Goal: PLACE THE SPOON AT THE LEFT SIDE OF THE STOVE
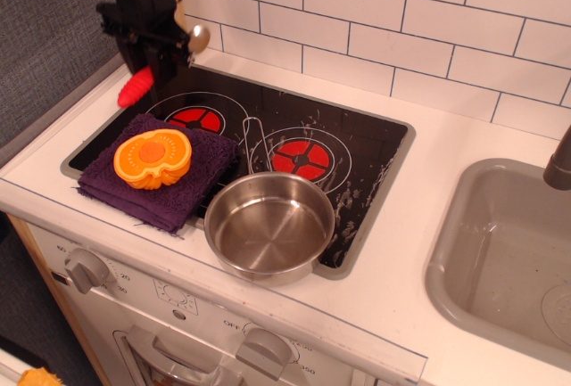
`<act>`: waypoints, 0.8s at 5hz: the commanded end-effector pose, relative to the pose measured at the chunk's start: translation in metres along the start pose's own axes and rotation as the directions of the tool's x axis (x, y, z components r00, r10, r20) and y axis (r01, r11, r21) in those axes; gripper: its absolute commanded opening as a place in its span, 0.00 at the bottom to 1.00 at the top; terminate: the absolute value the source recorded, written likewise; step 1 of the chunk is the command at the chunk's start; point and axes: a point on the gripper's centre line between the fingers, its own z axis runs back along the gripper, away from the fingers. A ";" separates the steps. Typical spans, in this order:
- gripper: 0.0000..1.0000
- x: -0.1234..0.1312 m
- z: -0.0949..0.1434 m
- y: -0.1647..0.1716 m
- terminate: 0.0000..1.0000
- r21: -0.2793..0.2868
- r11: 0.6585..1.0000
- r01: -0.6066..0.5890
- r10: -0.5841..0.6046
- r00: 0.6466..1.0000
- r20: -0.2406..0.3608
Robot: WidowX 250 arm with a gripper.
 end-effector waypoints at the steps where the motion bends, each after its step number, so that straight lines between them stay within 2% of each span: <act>1: 1.00 -0.001 -0.002 -0.007 0.00 -0.020 0.999 0.028 -0.028 1.000 0.003; 2: 1.00 -0.001 0.008 -0.006 0.00 0.001 1.000 0.014 -0.014 1.000 0.016; 3: 1.00 0.002 0.034 -0.005 0.00 0.007 1.000 0.007 -0.007 0.998 0.069; 4: 1.00 0.004 0.073 -0.006 0.00 -0.001 0.999 -0.033 0.033 0.989 0.144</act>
